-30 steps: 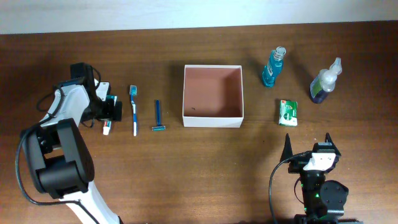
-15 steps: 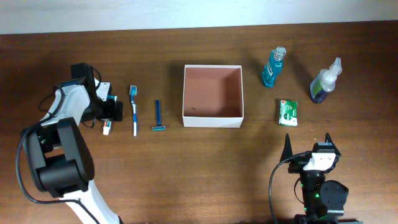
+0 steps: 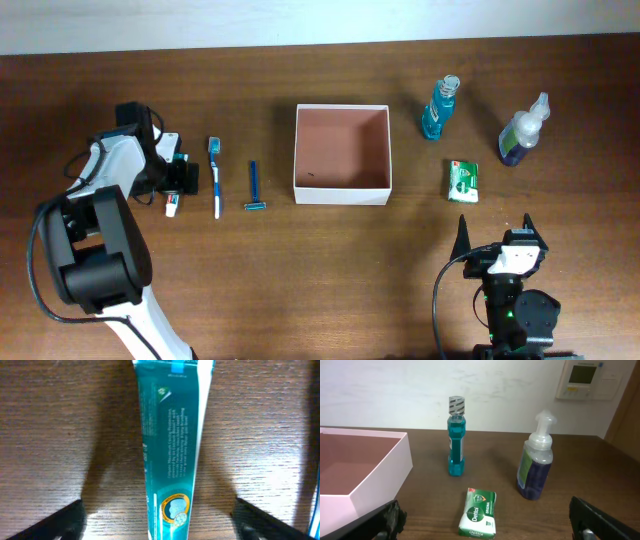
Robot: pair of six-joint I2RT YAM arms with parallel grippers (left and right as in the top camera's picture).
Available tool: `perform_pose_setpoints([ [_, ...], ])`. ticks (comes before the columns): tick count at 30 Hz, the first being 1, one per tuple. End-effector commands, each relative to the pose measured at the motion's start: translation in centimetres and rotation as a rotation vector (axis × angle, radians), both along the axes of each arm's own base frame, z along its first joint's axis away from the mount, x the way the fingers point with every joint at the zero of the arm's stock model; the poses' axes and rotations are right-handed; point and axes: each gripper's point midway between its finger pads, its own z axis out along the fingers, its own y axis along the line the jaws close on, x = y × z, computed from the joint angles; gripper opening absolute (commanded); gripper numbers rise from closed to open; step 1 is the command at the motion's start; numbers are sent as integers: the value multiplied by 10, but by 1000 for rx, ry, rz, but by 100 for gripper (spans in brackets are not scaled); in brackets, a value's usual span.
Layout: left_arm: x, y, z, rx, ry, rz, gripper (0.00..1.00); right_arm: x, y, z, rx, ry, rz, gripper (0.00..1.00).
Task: Pack container
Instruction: 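Lower the left gripper and close it on the toothpaste tube, then lift the toothpaste tube and carry it over the pink box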
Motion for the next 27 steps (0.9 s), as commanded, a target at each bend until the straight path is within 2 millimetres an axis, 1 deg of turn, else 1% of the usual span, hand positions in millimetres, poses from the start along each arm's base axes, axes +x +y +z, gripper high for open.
perform_pose_setpoints([
  [1, 1, 1, -9, -1, 14, -11, 59, 0, 3, -1, -6, 0, 18, 98],
  [2, 1, 1, -9, -1, 14, -11, 42, 0, 4, -2, -6, 1, 19, 98],
  [3, 1, 1, -9, -1, 14, -11, 34, 0, 4, -1, -6, 0, 19, 98],
  [5, 1, 1, -9, -1, 14, -11, 24, 0, 4, -1, -6, 0, 19, 98],
  [10, 1, 1, -9, -2, 15, -11, 19, 0, 4, -1, -6, 0, 19, 98],
  [13, 1, 1, -9, -2, 15, -11, 9, 0, 4, -1, -6, 0, 19, 98],
  [14, 1, 1, -9, -1, 14, -11, 8, 0, 4, -1, -6, 0, 19, 98],
  [18, 2, 1, -5, -3, 19, -10, 8, 0, 4, -1, -6, 0, 19, 98],
  [20, 5, 1, 2, -3, 18, -10, 7, 0, 4, -1, -6, 0, 19, 98],
  [23, 17, 2, 20, -3, -3, -12, 7, 0, 4, -1, -6, 0, 19, 98],
  [24, 22, 2, 29, -6, -15, -14, 4, 0, 3, -1, -6, 0, 18, 98],
  [27, 39, -7, 58, -33, -59, -33, 2, 0, 4, -1, -6, 0, 19, 98],
])
